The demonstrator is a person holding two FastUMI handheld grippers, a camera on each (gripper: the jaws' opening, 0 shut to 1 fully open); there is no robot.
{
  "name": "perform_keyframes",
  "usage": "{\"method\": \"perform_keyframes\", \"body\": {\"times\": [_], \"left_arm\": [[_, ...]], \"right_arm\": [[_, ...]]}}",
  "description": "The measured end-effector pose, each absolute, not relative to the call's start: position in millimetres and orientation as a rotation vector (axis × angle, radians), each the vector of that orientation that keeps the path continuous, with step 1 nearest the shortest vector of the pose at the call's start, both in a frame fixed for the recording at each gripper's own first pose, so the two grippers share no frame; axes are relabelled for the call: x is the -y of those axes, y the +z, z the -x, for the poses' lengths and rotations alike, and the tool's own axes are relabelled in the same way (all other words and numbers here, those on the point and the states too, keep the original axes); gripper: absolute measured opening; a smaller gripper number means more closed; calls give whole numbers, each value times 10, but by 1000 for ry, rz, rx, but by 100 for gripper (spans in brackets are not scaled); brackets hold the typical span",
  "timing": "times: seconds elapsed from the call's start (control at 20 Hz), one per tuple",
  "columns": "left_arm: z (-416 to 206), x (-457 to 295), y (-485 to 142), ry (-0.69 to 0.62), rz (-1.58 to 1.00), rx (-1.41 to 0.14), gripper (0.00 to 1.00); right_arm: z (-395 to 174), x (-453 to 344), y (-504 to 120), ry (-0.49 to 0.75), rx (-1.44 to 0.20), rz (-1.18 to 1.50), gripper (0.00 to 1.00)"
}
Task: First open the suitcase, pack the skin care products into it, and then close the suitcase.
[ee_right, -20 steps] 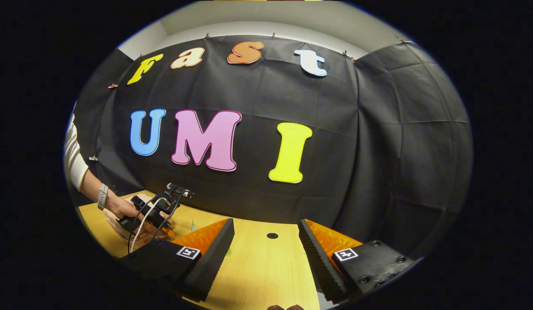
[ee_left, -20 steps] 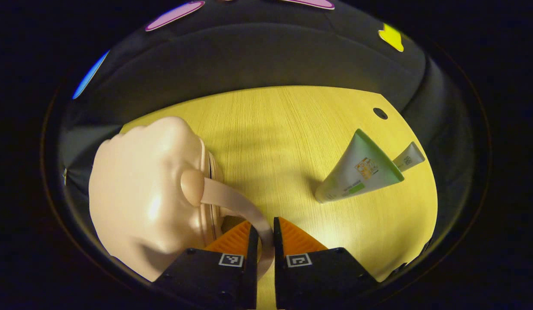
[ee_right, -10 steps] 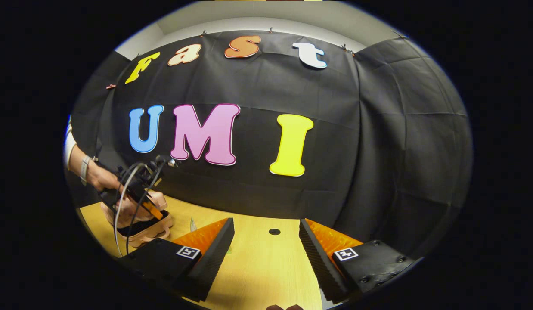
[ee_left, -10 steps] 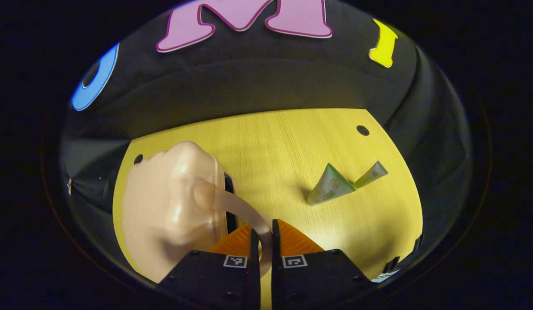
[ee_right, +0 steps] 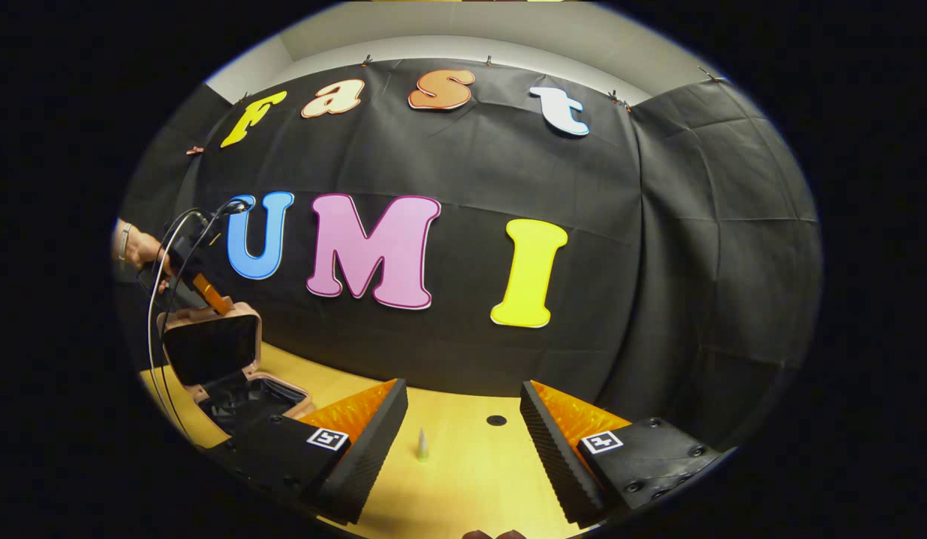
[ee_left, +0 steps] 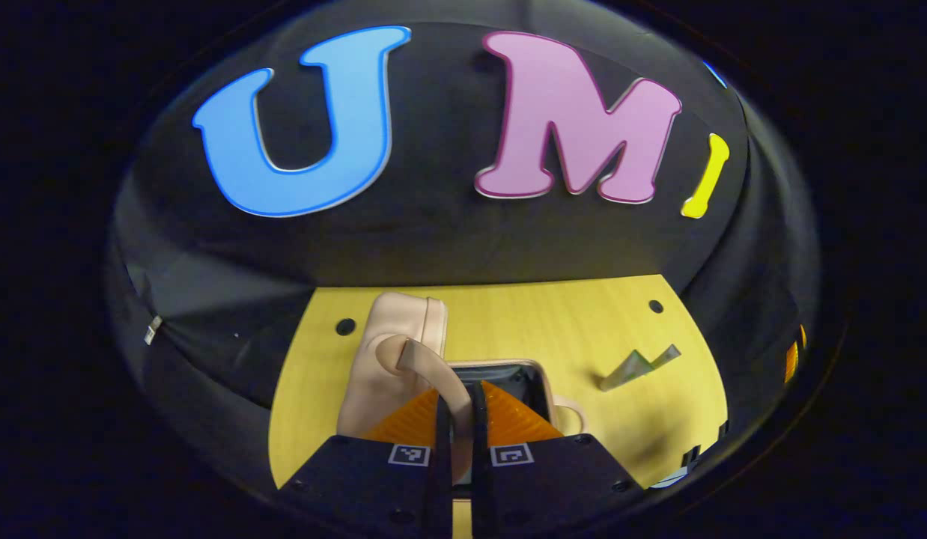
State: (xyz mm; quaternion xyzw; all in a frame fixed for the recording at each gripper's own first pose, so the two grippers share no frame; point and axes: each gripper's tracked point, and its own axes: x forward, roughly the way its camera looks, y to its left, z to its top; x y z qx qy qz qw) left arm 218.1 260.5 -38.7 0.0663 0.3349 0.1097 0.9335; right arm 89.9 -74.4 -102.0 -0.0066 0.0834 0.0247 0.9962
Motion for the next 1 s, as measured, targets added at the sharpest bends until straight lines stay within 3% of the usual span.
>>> {"method": "perform_keyframes", "body": {"times": [0.3, 0.5, 0.9, 1.0], "left_arm": [[-1892, -4352, -289, 426, -351, -643, 13], [-1788, -5157, -656, 490, -333, -704, 13], [-1960, -5727, -1713, 531, -249, -858, 16], [-1914, -5816, -2069, 543, -195, -916, 13]], "right_arm": [[-976, 13, -910, 25, -173, -29, 96], [-959, -258, -975, 13, -200, -2, 96], [-903, -308, -997, -58, -275, 0, 96], [-910, -292, -980, -84, -285, -8, 96]]}}
